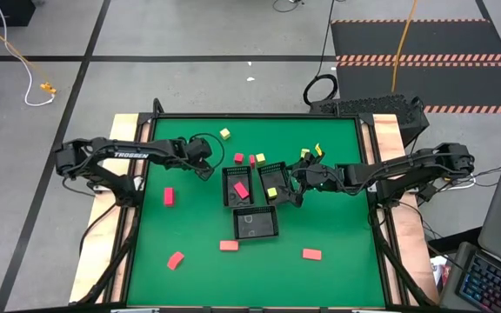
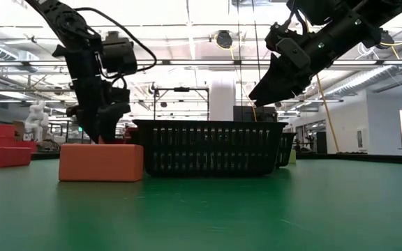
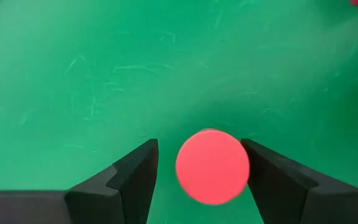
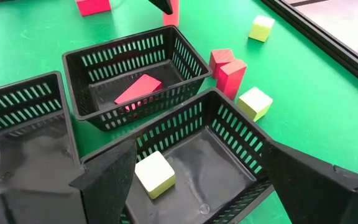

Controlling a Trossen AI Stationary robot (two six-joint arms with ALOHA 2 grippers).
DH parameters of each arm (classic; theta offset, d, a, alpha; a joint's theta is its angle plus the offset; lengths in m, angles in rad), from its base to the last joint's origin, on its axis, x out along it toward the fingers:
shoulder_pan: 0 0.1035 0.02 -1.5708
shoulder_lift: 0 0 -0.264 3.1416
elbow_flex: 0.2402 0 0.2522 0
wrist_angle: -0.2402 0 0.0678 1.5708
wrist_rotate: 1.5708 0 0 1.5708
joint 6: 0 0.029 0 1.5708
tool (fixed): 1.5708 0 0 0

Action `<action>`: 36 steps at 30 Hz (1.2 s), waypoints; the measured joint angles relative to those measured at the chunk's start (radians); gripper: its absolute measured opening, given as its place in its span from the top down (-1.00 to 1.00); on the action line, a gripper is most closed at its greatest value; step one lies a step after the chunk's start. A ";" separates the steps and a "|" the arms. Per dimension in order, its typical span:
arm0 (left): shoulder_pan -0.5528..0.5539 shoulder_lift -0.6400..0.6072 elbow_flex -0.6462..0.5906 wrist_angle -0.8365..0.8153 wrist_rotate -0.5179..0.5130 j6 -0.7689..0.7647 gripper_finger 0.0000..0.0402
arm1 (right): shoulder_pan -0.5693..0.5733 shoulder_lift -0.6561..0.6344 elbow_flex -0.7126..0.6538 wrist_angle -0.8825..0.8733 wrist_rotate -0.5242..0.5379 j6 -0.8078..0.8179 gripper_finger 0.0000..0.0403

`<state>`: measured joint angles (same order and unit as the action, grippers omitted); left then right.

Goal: Sort & place blocks by color
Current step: Put the orange block into the bottom black bin

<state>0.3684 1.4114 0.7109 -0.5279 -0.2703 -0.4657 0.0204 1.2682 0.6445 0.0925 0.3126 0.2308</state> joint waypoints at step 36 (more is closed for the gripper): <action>-0.488 -0.111 0.060 0.656 0.234 0.146 0.36 | 0.000 0.000 0.000 0.002 0.005 -0.008 -0.68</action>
<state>-0.1197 1.3003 0.7713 0.1277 -0.0359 -0.3202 0.0200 1.2686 0.6442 0.0950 0.3172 0.2230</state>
